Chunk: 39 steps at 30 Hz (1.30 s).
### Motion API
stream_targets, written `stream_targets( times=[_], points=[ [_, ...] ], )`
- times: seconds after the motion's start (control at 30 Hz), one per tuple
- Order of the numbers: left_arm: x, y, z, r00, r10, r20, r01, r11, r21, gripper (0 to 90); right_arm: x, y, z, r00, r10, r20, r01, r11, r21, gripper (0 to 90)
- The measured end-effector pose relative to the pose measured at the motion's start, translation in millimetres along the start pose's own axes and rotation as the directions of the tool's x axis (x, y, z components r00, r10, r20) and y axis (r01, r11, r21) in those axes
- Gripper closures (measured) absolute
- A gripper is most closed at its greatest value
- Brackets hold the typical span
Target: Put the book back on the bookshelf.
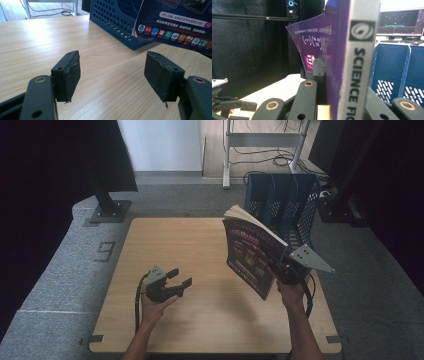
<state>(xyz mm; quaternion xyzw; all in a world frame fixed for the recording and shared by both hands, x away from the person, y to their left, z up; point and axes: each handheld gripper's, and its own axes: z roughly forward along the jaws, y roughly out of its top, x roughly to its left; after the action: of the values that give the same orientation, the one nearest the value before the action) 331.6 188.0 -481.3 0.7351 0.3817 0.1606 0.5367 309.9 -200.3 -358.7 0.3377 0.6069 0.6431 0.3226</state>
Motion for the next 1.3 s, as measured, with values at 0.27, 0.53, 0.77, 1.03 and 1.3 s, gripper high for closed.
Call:
stream_targets(
  times=[0.27,0.53,0.77,1.03,1.3],
  points=[
    [0.2,-0.2,0.1,1.0,-0.002,-0.002,0.002,1.0,0.001,29.4,-3.9,1.1,-0.5,0.9998,0.006,0.019,-0.006,1.0,-0.003,81.8],
    [0.7,0.0,-0.7,1.0,-0.002,-0.002,0.002,1.0,0.0,29.5,-11.2,3.0,-0.4,0.9992,0.01,0.038,-0.01,1.0,-0.003,81.8],
    [0.2,-0.2,-0.2,1.0,-0.001,0.0,0.001,1.0,0.003,29.6,-14.8,5.5,-0.7,0.9988,0.009,0.048,-0.009,1.0,-0.004,81.8],
    [0.2,-0.2,-0.3,1.0,0.0,0.001,0.0,1.0,0.004,29.7,-19.0,9.0,0.3,0.9979,0.014,0.064,-0.013,1.0,-0.011,81.8],
    [0.7,-0.1,-1.0,1.0,-0.001,-0.002,0.001,1.0,0.002,29.7,-24.1,10.1,2.8,0.9968,0.014,0.079,-0.014,1.0,-0.005,81.8]
  ],
)
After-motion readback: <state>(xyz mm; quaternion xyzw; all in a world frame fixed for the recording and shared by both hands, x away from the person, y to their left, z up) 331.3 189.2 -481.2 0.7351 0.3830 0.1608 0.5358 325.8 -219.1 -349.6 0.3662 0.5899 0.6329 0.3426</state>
